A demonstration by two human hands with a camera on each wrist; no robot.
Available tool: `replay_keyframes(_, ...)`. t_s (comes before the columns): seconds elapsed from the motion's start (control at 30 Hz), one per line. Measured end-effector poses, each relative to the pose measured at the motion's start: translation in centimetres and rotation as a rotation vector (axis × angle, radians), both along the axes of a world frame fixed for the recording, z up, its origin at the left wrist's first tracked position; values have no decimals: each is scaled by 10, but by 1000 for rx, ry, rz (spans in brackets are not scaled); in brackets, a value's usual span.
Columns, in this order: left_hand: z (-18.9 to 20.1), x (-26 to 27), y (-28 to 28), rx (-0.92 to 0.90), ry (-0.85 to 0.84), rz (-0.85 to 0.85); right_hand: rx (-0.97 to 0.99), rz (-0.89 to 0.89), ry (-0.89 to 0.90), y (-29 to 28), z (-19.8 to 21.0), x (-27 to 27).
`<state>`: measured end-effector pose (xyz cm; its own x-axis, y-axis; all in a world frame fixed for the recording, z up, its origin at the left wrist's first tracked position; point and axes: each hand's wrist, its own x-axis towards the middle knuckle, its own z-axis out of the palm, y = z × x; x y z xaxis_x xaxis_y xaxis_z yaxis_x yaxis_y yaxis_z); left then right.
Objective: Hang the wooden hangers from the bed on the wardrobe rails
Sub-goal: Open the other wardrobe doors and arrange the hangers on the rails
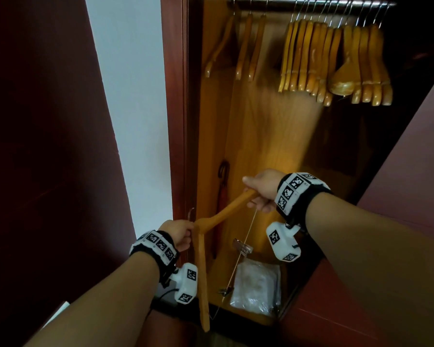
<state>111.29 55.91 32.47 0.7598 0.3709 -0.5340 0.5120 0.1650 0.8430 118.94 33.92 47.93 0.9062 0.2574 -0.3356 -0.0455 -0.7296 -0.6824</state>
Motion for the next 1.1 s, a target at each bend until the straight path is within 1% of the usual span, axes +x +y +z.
replay_keyframes(0.1, -4, -4, 3, -13, 28, -48, 86, -39, -1, -6, 6, -1)
replay_keyframes(0.2, -3, -12, 1, -103, 32, -80, 83, -58, -63, -12, 10, -3)
replay_keyframes(0.37, -7, -21, 0, -231, -44, -122, 90, -135, -83, -30, 10, -2)
replay_keyframes(0.47, -4, -27, -3, -197, -112, -212, 126, -245, -47, -43, 4, 2)
replay_keyframes(0.57, 0, -29, -6, -160, -183, -269, 261, -399, 9, -49, -4, 8)
replay_keyframes(0.6, 2, -30, -7, -131, -200, -287, 303, -435, 19, -49, -6, 10)
replay_keyframes(0.67, 6, -30, -10, -47, -219, -317, 322, -471, 27, -46, -7, 9)
replay_keyframes(0.8, 14, -25, -15, 113, -240, -315, 212, -447, 15, -40, -6, 2)
replay_keyframes(0.97, 31, -16, -24, 350, -293, -266, 78, -398, -78, -30, 7, -4)
replay_keyframes(1.1, 48, -9, -34, 572, -326, -326, 15, -321, -78, -25, 22, -7)
